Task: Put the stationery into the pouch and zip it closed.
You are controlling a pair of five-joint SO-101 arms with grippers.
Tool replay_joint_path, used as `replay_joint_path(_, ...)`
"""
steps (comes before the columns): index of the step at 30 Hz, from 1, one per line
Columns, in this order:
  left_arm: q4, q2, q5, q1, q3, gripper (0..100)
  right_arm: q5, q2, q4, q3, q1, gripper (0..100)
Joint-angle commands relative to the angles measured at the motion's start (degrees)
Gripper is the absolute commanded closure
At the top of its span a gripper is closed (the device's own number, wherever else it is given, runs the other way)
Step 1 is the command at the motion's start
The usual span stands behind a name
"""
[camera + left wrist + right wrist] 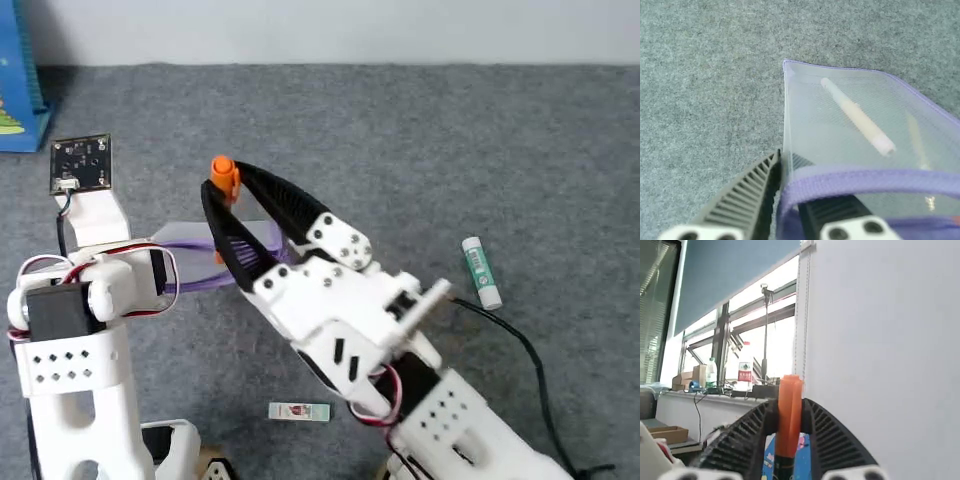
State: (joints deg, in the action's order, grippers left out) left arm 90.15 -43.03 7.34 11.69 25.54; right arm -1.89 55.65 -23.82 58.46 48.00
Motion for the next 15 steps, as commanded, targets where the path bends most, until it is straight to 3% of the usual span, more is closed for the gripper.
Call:
replay_joint_path(1,0.09,-0.26,0.26,0.53,-1.36,99,0.7,-2.86,-4.53,1.67,-0.57,99.2)
replay_joint_path(6,0.09,-0.26,0.26,0.53,-1.36,99,0.79,-3.91,-9.89,8.97,-1.01,99.2)
replay_joint_path(10,0.09,-0.26,0.26,0.53,-1.36,99,5.54,-3.21,-12.26,13.36,-0.75,99.2)
replay_joint_path(15,0.09,-0.26,0.26,0.62,-1.36,99,6.42,3.65,-2.33,14.24,2.86,95.5)
